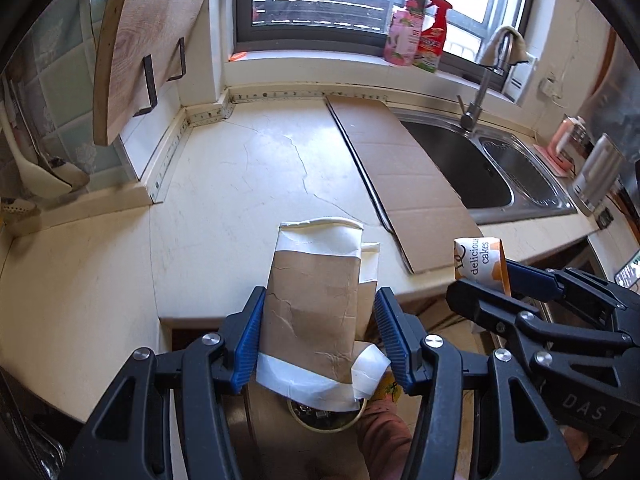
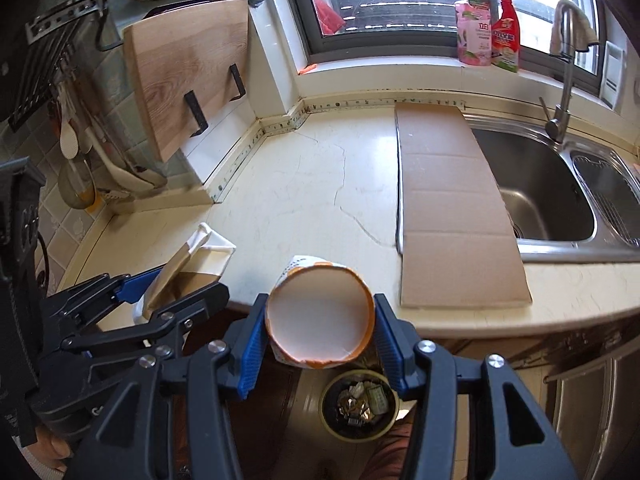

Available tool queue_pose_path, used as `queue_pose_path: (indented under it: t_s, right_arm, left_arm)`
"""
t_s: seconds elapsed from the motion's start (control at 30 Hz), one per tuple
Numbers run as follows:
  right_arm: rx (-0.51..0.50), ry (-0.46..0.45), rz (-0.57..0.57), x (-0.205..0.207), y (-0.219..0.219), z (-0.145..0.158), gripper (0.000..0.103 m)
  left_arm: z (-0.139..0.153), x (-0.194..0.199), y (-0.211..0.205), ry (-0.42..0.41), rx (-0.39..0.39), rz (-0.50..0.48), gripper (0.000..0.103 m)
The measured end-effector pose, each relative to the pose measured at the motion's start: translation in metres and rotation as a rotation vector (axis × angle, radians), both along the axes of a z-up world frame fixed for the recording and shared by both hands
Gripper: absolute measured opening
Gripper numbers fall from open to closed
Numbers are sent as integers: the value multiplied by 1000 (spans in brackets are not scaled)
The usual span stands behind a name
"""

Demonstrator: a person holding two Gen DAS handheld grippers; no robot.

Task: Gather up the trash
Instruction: 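Carry both tools down over the bin and open them, dropping wrapper and cup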

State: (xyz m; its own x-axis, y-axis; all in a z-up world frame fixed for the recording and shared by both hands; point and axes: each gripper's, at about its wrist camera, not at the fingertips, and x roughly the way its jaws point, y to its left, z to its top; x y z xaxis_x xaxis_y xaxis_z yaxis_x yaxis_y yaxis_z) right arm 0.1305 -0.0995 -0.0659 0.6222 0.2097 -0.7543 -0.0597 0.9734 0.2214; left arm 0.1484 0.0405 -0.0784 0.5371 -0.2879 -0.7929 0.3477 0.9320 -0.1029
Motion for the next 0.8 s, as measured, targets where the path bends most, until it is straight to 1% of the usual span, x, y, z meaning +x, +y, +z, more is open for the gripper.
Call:
queue_pose_path:
  t_s: [0.1, 0.2, 0.4, 0.57, 0.6, 0.67, 0.8]
  right_arm:
    - [-17, 10, -3, -19, 3, -2, 50]
    - [-12, 43, -4, -34, 3, -11, 50]
    - [-4, 144, -12, -47, 1, -46, 51]
    - [-14, 230, -17, -51, -1, -89, 51]
    - [-11, 247, -19, -51, -2, -98, 51]
    - [-10, 286, -24, -51, -4, -122, 51]
    - [-12, 352, -27, -46, -9, -174, 51]
  left_arm:
    - [-6, -16, 2, 14, -11, -23, 53]
    - [-15, -29, 3, 35, -5, -32, 53]
    - [-51, -39, 3, 117, 8, -28, 53]
    - [-96, -44, 0, 194, 23, -20, 53]
    - [-109, -45, -1, 217, 25, -15, 53]
    - [-129, -45, -2, 246, 25, -7, 53]
    - [-184, -42, -4, 304, 33, 26, 53]
